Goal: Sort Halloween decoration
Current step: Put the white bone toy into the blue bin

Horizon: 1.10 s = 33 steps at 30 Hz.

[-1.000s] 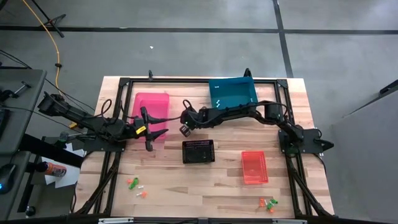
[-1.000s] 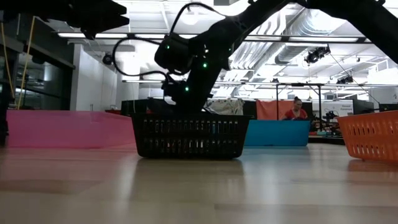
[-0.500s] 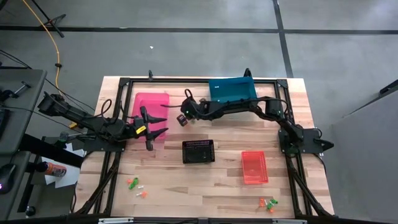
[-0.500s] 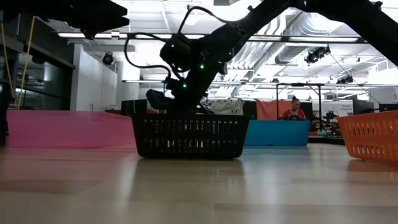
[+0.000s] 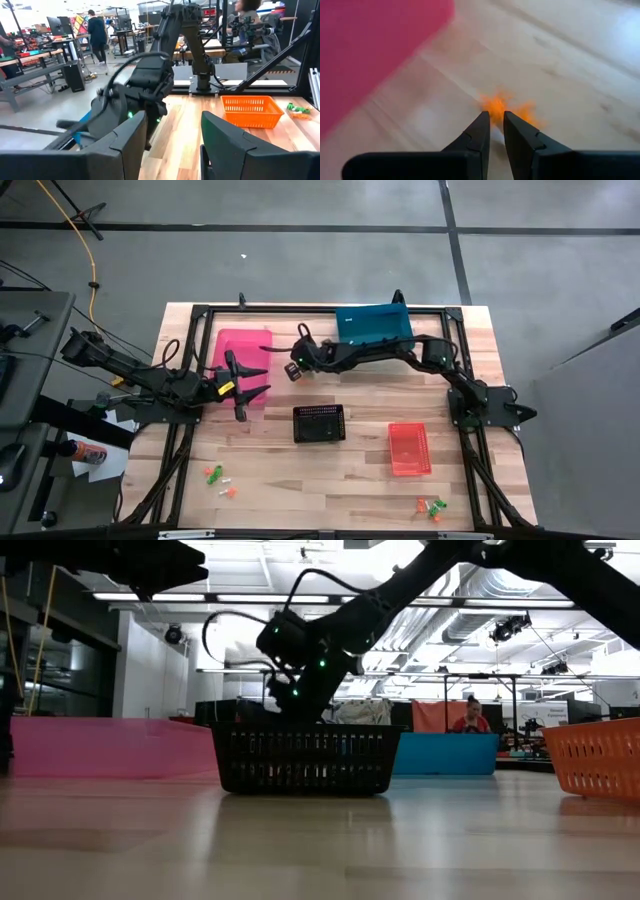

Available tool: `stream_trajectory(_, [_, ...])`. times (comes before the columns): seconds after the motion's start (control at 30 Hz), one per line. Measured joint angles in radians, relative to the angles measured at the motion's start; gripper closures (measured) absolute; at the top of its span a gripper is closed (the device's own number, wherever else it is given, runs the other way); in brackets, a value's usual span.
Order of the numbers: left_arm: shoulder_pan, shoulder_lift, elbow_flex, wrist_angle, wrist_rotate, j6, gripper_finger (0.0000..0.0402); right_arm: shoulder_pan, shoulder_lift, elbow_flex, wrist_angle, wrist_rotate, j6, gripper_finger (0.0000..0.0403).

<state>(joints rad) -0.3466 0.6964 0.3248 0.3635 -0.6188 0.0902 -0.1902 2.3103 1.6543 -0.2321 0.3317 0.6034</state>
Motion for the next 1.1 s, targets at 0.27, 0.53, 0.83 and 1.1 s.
stream_trajectory(0.27, [0.000,0.000,0.000,-0.004,0.000,-0.005,0.0227,0.003,0.024,0.002,0.001,-0.003,-0.005,0.0352])
stream_trajectory(0.53, [0.000,0.000,0.000,-0.019,0.001,-0.012,0.0227,0.017,-0.012,0.000,-0.007,-0.003,-0.108,0.0352])
stream_trajectory(0.83, [0.000,0.000,0.000,-0.050,0.002,-0.059,0.0227,0.069,-0.092,0.000,-0.120,0.104,-0.228,0.0352])
stream_trajectory(1.1, [0.000,0.000,0.000,-0.052,0.003,-0.079,0.0227,0.063,-0.148,0.001,-0.316,-0.014,-0.627,0.0352])
